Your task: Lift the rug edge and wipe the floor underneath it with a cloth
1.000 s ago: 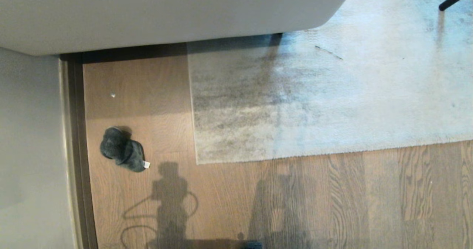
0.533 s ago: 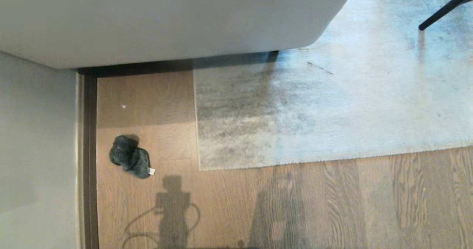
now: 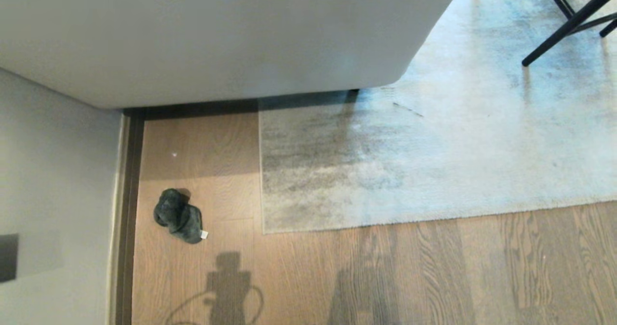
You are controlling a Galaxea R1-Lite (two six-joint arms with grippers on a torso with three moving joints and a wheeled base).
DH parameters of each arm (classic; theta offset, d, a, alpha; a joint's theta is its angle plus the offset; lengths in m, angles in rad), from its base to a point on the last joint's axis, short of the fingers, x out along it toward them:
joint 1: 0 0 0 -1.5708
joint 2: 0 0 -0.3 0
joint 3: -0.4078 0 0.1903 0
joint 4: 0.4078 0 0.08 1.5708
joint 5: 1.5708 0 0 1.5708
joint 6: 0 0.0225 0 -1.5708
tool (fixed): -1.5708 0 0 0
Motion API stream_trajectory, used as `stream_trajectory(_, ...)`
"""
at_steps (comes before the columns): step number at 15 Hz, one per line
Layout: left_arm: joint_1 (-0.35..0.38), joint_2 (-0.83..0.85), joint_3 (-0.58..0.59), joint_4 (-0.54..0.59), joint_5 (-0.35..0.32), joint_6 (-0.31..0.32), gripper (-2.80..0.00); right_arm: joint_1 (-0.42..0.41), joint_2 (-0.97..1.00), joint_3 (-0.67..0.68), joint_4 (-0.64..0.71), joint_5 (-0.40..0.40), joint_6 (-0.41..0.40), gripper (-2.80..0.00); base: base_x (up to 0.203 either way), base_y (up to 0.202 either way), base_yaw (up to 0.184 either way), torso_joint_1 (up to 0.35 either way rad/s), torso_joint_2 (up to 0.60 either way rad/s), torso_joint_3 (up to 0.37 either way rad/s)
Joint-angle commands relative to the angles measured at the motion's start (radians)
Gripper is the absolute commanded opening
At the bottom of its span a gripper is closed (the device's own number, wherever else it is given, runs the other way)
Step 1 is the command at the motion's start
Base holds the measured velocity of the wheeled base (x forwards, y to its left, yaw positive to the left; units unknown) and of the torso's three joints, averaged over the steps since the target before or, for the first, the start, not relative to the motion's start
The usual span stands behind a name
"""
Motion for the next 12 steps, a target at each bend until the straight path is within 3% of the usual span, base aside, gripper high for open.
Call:
stream_trajectory(1, 0.000, 0.000, -0.001, 0.001, -0.001, -0.006, -2.80, 0.000, 0.002, 0.000, 0.000, 0.001, -0.001, -2.80, 0.000, 0.000, 0.000, -0.002, 0.00, 0.204)
stream_trajectory(12, 0.000, 0.000, 0.000, -0.001, 0.002, -0.024, -2.80, 0.000, 0.001, 0.000, -0.001, 0.001, -0.001, -2.80, 0.000, 0.000, 0.000, 0.001, 0.00, 0.204)
